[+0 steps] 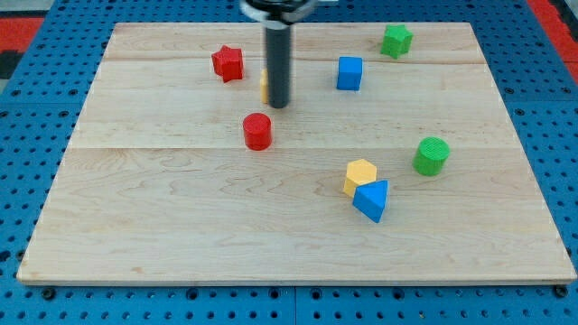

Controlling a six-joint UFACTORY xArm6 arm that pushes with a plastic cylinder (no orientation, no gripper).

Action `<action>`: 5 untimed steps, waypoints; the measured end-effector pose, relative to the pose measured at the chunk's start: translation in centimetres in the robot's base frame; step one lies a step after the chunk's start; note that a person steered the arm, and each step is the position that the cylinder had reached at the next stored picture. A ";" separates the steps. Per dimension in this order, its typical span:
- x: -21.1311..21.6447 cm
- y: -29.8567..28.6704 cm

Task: Push red circle diagonally above green circle

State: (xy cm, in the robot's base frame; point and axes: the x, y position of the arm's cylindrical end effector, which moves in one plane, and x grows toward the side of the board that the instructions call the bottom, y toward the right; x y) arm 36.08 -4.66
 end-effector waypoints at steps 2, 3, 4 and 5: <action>3.0 -3.3; 3.3 -6.0; 3.9 -6.1; 4.1 -3.4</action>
State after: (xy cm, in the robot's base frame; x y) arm 40.13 -8.04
